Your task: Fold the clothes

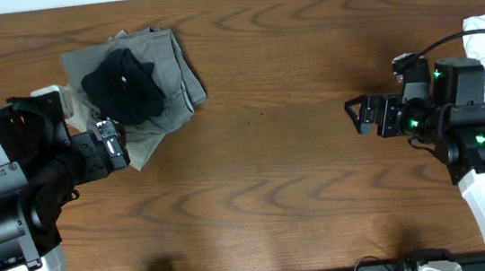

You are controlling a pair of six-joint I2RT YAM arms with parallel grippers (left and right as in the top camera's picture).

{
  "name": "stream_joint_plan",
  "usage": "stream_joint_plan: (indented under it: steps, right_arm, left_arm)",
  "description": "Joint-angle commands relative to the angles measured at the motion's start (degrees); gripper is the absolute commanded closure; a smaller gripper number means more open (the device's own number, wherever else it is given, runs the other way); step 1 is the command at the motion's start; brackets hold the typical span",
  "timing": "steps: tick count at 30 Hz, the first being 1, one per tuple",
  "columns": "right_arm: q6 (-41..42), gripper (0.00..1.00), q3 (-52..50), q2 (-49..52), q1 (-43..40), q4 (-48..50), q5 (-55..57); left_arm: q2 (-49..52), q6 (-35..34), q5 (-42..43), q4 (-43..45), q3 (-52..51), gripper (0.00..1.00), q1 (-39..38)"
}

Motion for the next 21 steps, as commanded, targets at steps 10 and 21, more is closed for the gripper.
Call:
stream_joint_plan:
  steps: [10,21]
  right_arm:
    - [-17.20,0.01,-6.49,-26.32,-0.57,11.43,6.32]
    - [-17.66,0.01,-30.56,-56.24,-0.57,18.73,9.79]
  left_arm:
    - [0.33,-0.09,-0.35,-0.20,0.31,0.02,-0.07]
    - [0.33,-0.09,-0.33,-0.20,0.31,0.02,-0.07]
